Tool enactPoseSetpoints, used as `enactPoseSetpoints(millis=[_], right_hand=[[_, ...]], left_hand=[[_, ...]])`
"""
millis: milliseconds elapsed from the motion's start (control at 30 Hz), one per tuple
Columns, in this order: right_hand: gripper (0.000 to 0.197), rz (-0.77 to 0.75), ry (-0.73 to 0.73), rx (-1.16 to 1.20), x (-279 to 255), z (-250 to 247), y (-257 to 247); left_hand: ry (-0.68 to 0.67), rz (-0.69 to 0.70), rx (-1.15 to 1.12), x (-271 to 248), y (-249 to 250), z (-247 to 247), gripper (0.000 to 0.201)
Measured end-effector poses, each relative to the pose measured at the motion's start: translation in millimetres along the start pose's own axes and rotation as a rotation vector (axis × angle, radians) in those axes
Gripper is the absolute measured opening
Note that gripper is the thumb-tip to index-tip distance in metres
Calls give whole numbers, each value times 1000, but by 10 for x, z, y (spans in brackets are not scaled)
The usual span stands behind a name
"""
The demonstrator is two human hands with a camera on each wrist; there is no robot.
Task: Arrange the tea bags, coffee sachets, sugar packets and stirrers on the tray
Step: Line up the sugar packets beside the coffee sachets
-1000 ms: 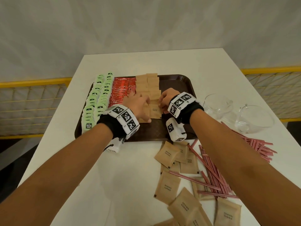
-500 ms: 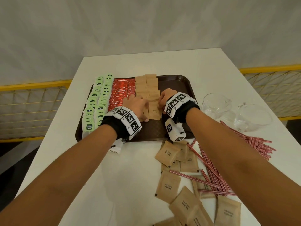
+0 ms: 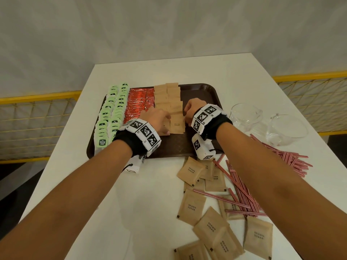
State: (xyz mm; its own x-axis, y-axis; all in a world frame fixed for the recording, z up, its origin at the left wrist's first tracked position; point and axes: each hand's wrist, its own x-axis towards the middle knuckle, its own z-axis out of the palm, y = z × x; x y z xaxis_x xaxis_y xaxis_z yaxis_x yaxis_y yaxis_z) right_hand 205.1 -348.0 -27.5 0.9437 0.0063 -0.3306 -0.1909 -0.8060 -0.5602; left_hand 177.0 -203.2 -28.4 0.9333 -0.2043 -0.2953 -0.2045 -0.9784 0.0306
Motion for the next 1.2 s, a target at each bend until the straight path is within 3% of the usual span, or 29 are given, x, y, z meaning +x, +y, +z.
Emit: enactPoseSetpoints(millis=[67,167,300,400,533,733,867,1000,1200], right_hand=[[4,-5,-19,32,-90,-54,5],[21,-32,-27,139,-279,-114,57],[10,-66,-105,227,-689,-92,146],[4,-70,-166,155,-997,-25,262],[12,-62,-148,17,-1223,51,496],[24,-70,-133,-320,-1386,149,664],[25,-127,-148,-338,-1455,179,657],[20,-134,-105,-283,-1434,152,689],[62,-97,-232,-402,-1391,266,648]], left_hand=[[40,12,-49,-84,22,-40,52],[98,108,-160,-275,69,-76,49],[-52,215,-302,-617,229,-1,41],[-159,192,-265,-790,369,155,41],[-120,137,-253,-897,454,276,44],[-220,204,-139,-1039,591,348,65],[-242,136,-100,-1090,569,421,67],[-209,51,-183,-1117,401,467,53],[-203,14,-309,-1108,256,542,47]])
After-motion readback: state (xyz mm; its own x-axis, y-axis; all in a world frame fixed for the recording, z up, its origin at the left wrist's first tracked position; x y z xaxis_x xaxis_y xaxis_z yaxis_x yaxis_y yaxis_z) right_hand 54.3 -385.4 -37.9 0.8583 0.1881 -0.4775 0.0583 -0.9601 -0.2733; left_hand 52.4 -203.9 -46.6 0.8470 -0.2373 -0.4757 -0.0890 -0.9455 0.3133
